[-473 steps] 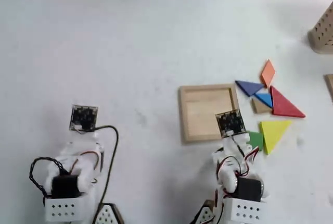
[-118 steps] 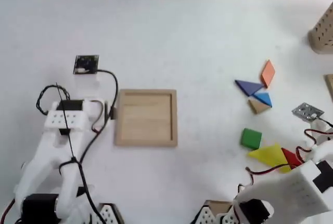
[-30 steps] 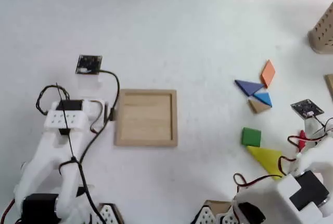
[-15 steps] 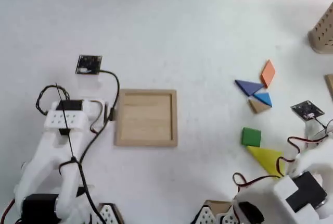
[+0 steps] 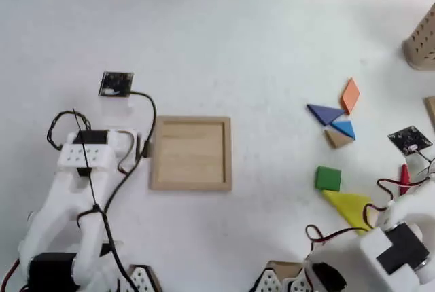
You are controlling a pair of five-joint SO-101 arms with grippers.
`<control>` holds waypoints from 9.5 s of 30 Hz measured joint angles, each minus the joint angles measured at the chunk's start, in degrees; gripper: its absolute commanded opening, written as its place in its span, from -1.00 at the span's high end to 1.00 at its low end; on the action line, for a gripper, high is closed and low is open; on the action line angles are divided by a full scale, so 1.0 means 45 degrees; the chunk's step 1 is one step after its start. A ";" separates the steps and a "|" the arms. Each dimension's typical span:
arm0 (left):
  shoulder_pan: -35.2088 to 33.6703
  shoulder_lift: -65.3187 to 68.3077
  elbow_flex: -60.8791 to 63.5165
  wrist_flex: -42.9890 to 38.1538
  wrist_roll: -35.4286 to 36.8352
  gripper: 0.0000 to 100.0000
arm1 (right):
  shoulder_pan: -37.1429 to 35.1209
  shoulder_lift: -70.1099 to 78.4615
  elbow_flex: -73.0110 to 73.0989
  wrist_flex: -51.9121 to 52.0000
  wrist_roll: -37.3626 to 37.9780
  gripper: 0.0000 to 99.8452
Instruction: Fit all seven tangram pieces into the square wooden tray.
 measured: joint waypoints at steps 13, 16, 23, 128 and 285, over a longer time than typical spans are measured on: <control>0.0000 0.0000 0.0176 -0.0430 0.0000 0.56 | 0.0039 0.2266 -0.0215 -0.0801 0.0899 0.47; 0.0000 0.0000 0.0176 -0.0488 0.0000 0.56 | 0.0039 0.2501 -0.0156 -0.1270 0.0899 0.60; 0.0000 0.0000 0.0176 -0.0488 0.0000 0.56 | 0.0059 0.2637 -0.0781 -0.1543 -0.0371 0.97; 0.0000 0.0000 0.0176 -0.0488 -0.0625 0.56 | -0.5411 0.1035 -0.1700 0.2344 -1.3988 0.40; 0.0000 0.0000 0.0176 -0.0488 -0.0742 0.56 | -0.4024 0.6779 -0.8068 0.2911 -1.2327 0.94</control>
